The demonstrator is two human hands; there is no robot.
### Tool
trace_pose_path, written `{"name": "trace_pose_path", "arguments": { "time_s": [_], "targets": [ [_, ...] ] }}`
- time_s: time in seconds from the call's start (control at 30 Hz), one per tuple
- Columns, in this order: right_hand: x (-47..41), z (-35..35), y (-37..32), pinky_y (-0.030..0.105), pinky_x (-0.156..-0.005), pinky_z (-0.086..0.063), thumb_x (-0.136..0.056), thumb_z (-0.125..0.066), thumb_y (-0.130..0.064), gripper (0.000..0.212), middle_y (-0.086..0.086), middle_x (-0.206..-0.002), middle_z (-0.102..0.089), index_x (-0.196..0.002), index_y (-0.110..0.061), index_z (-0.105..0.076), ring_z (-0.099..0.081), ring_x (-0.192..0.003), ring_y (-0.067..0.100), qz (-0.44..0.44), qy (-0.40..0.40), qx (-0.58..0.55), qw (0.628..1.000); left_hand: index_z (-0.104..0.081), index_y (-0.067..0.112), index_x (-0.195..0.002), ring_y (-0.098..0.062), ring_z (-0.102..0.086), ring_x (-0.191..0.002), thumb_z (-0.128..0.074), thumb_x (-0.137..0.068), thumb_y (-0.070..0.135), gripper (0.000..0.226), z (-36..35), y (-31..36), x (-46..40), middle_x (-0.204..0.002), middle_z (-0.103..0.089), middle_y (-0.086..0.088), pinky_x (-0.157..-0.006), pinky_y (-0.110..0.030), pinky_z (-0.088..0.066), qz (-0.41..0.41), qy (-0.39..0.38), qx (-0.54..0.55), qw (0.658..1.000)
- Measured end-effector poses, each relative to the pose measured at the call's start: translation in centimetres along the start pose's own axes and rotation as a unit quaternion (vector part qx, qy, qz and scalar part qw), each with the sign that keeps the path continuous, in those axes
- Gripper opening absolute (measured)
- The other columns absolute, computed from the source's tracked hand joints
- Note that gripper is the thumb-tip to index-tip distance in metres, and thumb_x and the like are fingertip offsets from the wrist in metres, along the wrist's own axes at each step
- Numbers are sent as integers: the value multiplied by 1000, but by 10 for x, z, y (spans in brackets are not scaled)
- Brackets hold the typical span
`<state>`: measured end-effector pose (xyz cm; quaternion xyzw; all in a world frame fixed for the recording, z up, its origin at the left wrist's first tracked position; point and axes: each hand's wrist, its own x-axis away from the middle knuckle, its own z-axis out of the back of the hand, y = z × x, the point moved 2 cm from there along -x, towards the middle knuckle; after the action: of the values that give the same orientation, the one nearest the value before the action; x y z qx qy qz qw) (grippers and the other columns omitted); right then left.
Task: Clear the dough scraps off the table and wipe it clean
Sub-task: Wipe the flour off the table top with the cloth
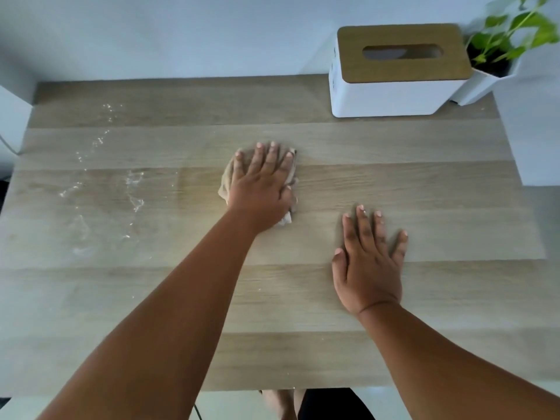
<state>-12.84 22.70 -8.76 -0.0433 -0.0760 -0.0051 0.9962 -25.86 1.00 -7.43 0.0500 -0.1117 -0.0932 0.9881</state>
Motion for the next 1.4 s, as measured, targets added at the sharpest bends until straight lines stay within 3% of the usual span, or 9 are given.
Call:
{"name": "trace_pose_path", "arguments": {
  "time_s": [0.23, 0.5, 0.67, 0.8, 0.93, 1.0, 1.1, 1.23, 1.4],
  "targets": [
    [0, 0, 1, 70, -121, -5, -97, -29, -44, 69, -1, -174, -7, -163, -25, -23, -1, -160, 26, 3, 6, -1, 1000, -23, 30, -163, -20, -11, -159, -31, -93, 45, 72, -10, -33, 74, -172, -18, 2, -127, -57, -7, 45, 37, 14, 998],
    [0, -2, 1, 70, -121, -5, -96, -32, -44, 70, 0, -173, -10, -163, -24, -25, -4, -160, 27, 6, 14, -8, 1000, -13, 31, -163, -30, -3, -160, -24, -96, 48, 70, 22, -88, -51, -173, -9, -4, -123, -65, -3, 197, 12, 28, 980],
    [0, -2, 1, 70, -121, -7, -95, -32, -43, 70, 0, -173, -13, -162, -24, -27, -6, -160, 28, 4, 14, -9, 1000, -9, 32, -164, -32, -2, -159, -19, -95, 48, 72, 28, -30, -99, -173, -6, -4, -122, -67, -1, 100, -16, -9, 995],
    [0, -1, 1, 70, -121, -6, -95, -31, -44, 71, -1, -173, -11, -163, -25, -24, -4, -160, 27, 2, 12, -6, 1000, -13, 28, -165, -26, -7, -160, -20, -92, 45, 75, 12, 26, -46, -173, -14, -4, -124, -64, 0, -29, 6, 14, 999],
    [0, -1, 1, 70, -121, -8, -95, -32, -44, 71, -1, -173, -10, -163, -24, -24, -3, -160, 26, 6, 16, -7, 1000, -36, 27, -159, -23, -16, -159, -33, -102, 52, 62, -11, 16, 32, -169, -27, -3, -125, -59, -9, -70, 53, 7, 996],
    [0, -1, 2, 70, -121, -8, -95, -32, -44, 71, -1, -173, -10, -163, -24, -25, -3, -160, 26, 6, 18, -11, 1000, -35, 30, -160, -21, -15, -159, -34, -101, 57, 66, -15, -15, 54, -170, -23, -1, -125, -57, -12, -62, 54, -22, 996],
    [1, -1, 2, 71, -121, -8, -95, -33, -43, 71, -1, -173, -11, -162, -23, -27, -4, -160, 27, 7, 20, -13, 1000, -25, 31, -163, -20, -13, -159, -30, -98, 56, 70, -6, -64, 51, -172, -18, 1, -127, -54, -10, -24, 37, -38, 998],
    [0, 0, 1, 71, -120, -9, -94, -34, -43, 71, 0, -173, -13, -162, -23, -29, -5, -160, 28, 7, 19, -16, 1000, -23, 31, -162, -25, -15, -158, -25, -95, 50, 70, 19, -109, -14, -172, -19, -2, -126, -58, -11, 113, 40, -18, 993],
    [1, 1, 0, 72, -119, -10, -94, -34, -43, 70, 1, -173, -12, -162, -23, -29, -8, -160, 29, 9, 11, -12, 1000, -15, 34, -163, -21, -1, -160, -21, -100, 43, 64, 44, -99, -114, -174, -3, 2, -125, -59, 0, 195, -1, 29, 980]
  ]
}}
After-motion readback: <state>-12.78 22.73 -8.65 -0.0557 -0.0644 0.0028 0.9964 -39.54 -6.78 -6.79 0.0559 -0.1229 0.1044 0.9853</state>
